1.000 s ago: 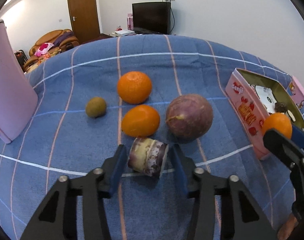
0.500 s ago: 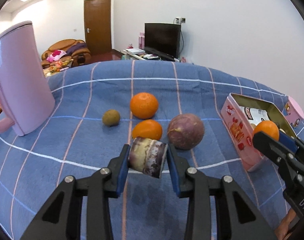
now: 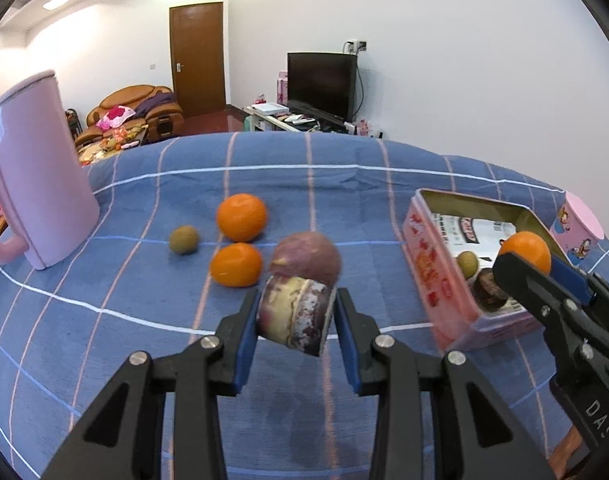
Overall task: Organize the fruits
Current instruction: 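Carry the orange and wrapped cylinder into the pink tin and open both grippers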
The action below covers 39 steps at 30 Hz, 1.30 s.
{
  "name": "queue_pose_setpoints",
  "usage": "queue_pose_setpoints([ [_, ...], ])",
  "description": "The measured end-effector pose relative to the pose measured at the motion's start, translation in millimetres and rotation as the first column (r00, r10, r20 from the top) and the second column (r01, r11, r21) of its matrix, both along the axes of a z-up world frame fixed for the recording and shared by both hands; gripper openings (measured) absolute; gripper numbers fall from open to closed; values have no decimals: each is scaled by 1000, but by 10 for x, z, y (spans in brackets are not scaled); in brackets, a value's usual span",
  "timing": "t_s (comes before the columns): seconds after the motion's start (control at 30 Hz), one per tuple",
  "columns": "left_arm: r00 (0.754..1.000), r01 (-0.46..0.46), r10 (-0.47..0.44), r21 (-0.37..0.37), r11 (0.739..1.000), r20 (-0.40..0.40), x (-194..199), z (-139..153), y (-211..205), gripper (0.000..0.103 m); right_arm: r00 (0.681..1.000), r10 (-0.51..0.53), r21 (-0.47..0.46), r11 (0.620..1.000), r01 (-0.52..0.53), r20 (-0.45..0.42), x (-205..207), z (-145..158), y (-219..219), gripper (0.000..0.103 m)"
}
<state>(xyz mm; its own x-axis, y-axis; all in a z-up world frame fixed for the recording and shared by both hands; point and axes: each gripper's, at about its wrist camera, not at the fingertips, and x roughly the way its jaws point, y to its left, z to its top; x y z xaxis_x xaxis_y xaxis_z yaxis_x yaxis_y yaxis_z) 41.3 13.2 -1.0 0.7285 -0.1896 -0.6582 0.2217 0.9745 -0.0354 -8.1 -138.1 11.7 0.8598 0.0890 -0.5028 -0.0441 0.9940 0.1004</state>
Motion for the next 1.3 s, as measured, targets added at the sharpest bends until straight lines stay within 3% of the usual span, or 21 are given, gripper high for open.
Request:
queue_pose_setpoints([
  [0.43, 997, 66, -67, 35, 997, 42, -81, 148, -563, 38, 997, -70, 0, 998, 70, 17, -106, 45, -527, 41],
  [1.0, 985, 168, -168, 13, 986, 39, -28, 208, -1288, 38, 969, -244, 27, 970, 243, 27, -188, 136, -1466, 41],
  [1.3, 986, 168, -168, 19, 986, 18, 115, 122, -1627, 38, 972, -235, 1, 972, 235, -16, 98, 57, -1513, 41],
])
